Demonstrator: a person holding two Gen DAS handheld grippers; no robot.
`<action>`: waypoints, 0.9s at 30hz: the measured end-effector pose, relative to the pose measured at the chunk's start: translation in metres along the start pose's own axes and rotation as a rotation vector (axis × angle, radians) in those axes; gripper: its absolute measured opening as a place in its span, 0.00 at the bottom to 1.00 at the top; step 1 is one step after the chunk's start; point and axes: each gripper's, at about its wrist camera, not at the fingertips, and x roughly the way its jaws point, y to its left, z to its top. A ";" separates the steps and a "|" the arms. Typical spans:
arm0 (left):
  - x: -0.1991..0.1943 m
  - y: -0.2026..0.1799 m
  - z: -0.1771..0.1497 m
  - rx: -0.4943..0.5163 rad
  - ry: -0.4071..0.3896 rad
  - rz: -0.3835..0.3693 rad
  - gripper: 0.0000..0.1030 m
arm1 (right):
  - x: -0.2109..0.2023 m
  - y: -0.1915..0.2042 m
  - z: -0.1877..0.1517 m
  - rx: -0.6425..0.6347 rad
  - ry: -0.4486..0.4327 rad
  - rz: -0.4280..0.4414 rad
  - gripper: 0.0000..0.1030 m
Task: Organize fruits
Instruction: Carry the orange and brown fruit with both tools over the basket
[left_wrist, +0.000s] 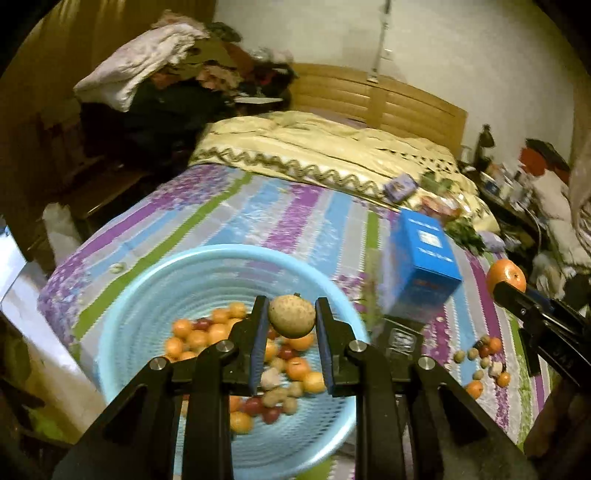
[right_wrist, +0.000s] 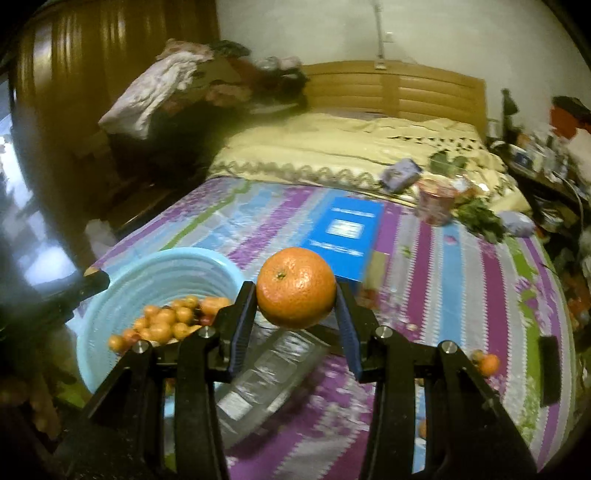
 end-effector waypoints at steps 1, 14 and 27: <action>-0.001 0.006 0.000 -0.008 0.000 0.007 0.24 | 0.004 0.008 0.003 -0.008 0.008 0.011 0.42; 0.014 0.087 0.001 -0.093 0.091 0.082 0.24 | 0.055 0.083 0.012 -0.097 0.178 0.115 0.42; 0.048 0.114 -0.015 -0.116 0.214 0.104 0.24 | 0.103 0.107 0.002 -0.122 0.414 0.162 0.42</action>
